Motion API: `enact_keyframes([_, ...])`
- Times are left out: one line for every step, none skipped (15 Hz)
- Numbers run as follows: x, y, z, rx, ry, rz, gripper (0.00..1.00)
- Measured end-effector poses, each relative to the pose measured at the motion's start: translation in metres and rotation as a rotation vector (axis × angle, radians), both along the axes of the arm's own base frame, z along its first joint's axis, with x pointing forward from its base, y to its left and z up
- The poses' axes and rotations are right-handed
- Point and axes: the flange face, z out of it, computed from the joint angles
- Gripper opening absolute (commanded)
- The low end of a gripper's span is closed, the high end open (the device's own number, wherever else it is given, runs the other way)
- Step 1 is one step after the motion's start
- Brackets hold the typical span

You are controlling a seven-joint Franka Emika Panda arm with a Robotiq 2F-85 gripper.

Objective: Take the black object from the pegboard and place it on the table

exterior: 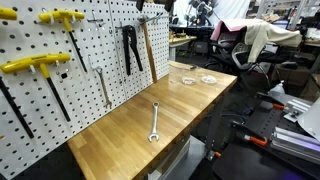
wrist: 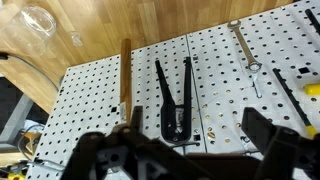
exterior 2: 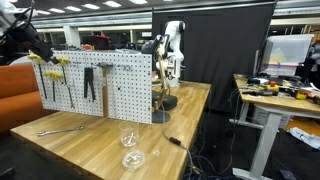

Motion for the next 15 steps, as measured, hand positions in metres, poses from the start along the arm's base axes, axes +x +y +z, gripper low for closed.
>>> enact_keyframes([0.006,0.003,-0.005,0.004,0.007,0.001,1.0])
enact_keyframes([0.012,0.005,-0.01,0.006,0.014,0.001,1.0])
enact_keyframes([0.018,0.006,-0.015,0.006,0.02,0.001,1.0])
enact_keyframes([0.025,0.007,-0.018,0.006,0.023,0.001,1.0])
enact_keyframes([0.033,0.008,-0.019,0.004,0.022,0.001,1.0])
enact_keyframes([0.04,0.008,-0.019,0.001,0.019,0.0,1.0])
enact_keyframes([0.048,0.008,-0.02,-0.003,0.015,0.001,1.0])
enact_keyframes([0.055,0.009,-0.022,-0.004,0.014,0.0,1.0])
enact_keyframes([0.061,0.011,-0.025,-0.003,0.018,0.0,1.0])
enact_keyframes([0.066,0.013,-0.029,0.003,0.028,0.0,1.0])
enact_keyframes([0.07,0.016,-0.034,0.01,0.039,0.0,1.0])
enact_keyframes([0.073,0.017,-0.036,0.016,0.047,0.001,1.0])
enact_keyframes([0.074,0.018,-0.036,0.019,0.049,0.002,1.0])
enact_keyframes([0.075,0.018,-0.036,0.021,0.048,0.002,1.0])
enact_keyframes([0.075,0.019,-0.035,0.021,0.047,0.002,1.0])
